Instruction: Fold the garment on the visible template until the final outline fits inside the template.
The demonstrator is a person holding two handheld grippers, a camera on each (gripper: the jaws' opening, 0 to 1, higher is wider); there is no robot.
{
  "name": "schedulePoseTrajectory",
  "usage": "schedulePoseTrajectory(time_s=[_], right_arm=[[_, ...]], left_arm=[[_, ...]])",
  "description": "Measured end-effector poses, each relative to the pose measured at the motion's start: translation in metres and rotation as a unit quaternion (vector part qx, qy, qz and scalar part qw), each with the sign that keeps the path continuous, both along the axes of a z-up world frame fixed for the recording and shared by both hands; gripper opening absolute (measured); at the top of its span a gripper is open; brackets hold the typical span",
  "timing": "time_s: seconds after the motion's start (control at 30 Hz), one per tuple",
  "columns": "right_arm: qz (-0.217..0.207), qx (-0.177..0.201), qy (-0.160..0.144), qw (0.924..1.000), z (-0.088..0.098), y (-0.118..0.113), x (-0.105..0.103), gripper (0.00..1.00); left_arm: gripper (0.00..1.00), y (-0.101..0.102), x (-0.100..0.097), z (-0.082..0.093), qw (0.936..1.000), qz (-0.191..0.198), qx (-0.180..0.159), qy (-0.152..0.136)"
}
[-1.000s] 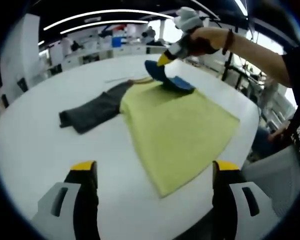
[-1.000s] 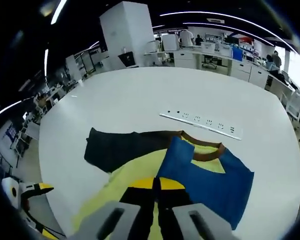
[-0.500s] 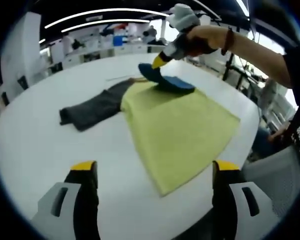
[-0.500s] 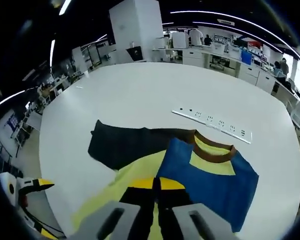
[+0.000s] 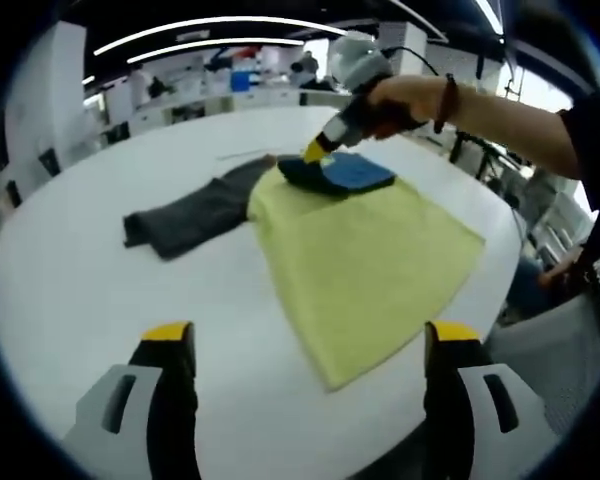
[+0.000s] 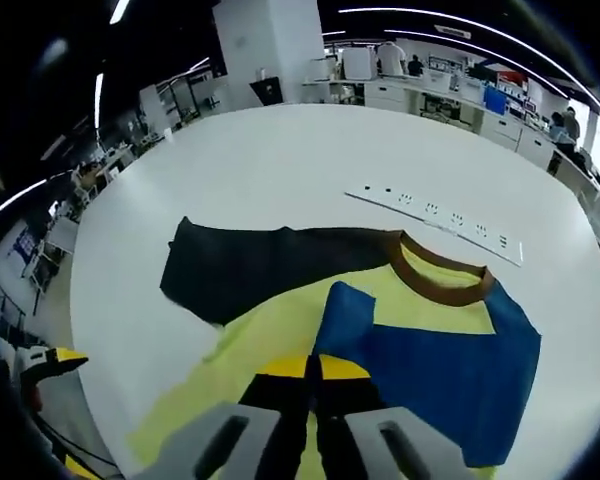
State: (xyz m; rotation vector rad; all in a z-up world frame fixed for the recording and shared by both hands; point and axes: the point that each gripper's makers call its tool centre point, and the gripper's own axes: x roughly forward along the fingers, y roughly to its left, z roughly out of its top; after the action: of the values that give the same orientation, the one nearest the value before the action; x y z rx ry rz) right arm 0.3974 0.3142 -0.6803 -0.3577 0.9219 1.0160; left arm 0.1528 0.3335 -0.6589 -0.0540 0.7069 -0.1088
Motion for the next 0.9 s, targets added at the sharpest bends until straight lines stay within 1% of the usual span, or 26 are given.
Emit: schedulePoseTrajectory(time_s=[0.17,0.3,0.47,0.9], right_arm=[[0.008,-0.005,0.008,0.9999,-0.012,0.005,-0.004,0.00],[0.007,-0.004,0.017,0.9998,-0.015,0.006,-0.006,0.00],[0.010,-0.009,0.028,0.9995,-0.024,0.006,-0.013,0.00],[0.014,-0.014,0.045,0.9988,-0.040,0.009,-0.024,0.00]], left_arm=[[0.91,0.001,0.004,-0.003,1.0000,0.000,-0.003,0.000],[0.91,0.001,0.003,-0.006,1.0000,0.002,-0.008,0.004],[0.91,0.002,0.003,-0.011,0.9999,0.003,-0.010,0.011],[0.91,0.002,0.004,-0.014,0.9998,0.001,-0.015,0.012]])
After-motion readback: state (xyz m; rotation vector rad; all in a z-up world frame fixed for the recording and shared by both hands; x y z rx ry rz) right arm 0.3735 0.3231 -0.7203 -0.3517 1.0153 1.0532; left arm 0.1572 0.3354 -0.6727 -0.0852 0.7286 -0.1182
